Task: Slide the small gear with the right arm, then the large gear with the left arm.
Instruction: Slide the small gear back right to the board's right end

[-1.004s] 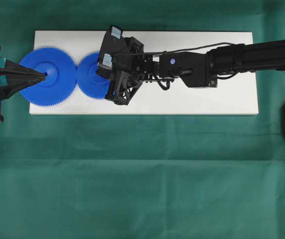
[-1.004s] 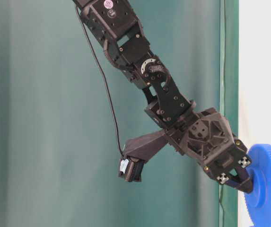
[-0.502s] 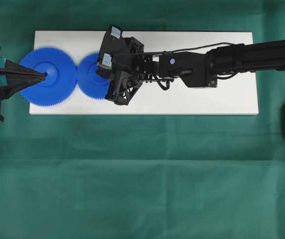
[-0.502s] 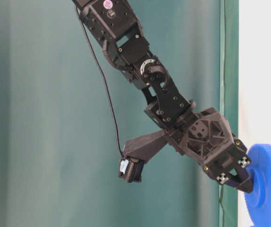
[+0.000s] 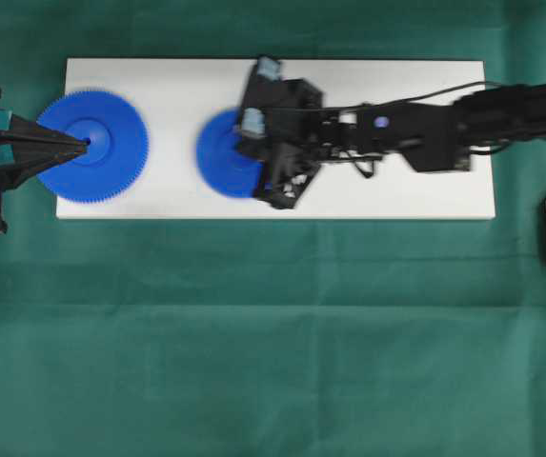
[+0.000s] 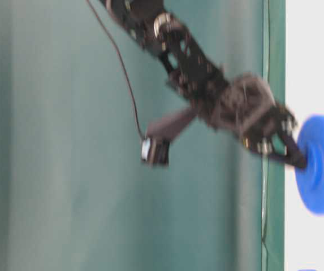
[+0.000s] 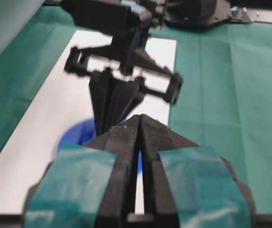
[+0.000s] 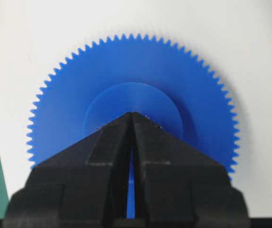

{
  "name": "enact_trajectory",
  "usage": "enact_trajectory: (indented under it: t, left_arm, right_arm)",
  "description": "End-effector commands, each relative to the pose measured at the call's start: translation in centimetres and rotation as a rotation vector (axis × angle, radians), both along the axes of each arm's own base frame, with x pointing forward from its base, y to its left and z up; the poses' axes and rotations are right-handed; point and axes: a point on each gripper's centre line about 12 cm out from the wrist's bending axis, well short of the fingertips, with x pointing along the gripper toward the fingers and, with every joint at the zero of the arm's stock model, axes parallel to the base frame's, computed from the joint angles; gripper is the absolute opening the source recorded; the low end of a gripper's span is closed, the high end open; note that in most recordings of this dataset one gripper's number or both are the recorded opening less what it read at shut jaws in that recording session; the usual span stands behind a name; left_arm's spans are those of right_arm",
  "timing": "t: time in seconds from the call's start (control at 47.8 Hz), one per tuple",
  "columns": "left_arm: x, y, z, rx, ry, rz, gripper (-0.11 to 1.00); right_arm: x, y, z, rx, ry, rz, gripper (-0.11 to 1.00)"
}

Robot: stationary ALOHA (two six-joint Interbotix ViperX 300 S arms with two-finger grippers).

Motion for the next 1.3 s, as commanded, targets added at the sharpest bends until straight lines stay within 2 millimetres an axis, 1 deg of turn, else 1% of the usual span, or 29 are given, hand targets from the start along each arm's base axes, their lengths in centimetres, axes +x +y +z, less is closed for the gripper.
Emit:
enact_trajectory:
  t: [0.0,0.146,0.251,0.272,0.314,0.46,0.606,0.753,0.899,1.066,1.275]
  left_arm:
    - [0.3,0.1,0.7,0.002,-0.014,0.004,0.00]
    - [0.3,0.1,0.6,0.002,-0.004,0.003,0.00]
    - [0.3,0.1,0.5,0.003,0.000,0.003,0.00]
    - [0.3,0.1,0.5,0.003,0.000,0.003,0.00]
    - [0.3,0.1,0.5,0.003,0.000,0.003,0.00]
    - [0.3,0.1,0.5,0.005,0.001,0.003,0.00]
    - [0.4,0.1,0.4,0.004,0.008,0.003,0.00]
    - [0.7,0.2,0.2,0.002,0.023,0.003,0.00]
    - [0.9,0.2,-0.1,0.001,0.039,0.003,0.00]
    - [1.0,0.2,-0.1,0.002,0.041,0.003,0.00]
    - [0.9,0.2,-0.3,0.001,0.043,0.003,0.00]
  right_arm:
    - [-5.4,-0.6,-3.2,0.058,0.124,-0.087,0.50]
    - [-11.4,-0.8,-4.3,0.127,0.142,-0.205,0.50]
    - [-15.3,-0.4,-4.5,0.167,0.132,-0.273,0.50]
    - [-16.4,-0.2,-4.6,0.179,0.129,-0.291,0.50]
    - [-17.7,0.0,-4.5,0.191,0.123,-0.316,0.50]
    - [-21.0,0.8,-4.0,0.214,0.107,-0.375,0.50]
    - [-23.6,1.2,-3.4,0.231,0.136,-0.453,0.50]
    - [-25.4,1.3,-2.8,0.232,0.207,-0.522,0.50]
    - [-26.5,1.4,-1.9,0.222,0.246,-0.574,0.50]
    - [-26.6,1.3,-1.1,0.205,0.204,-0.576,0.50]
    - [-26.5,1.2,-0.8,0.202,0.182,-0.572,0.50]
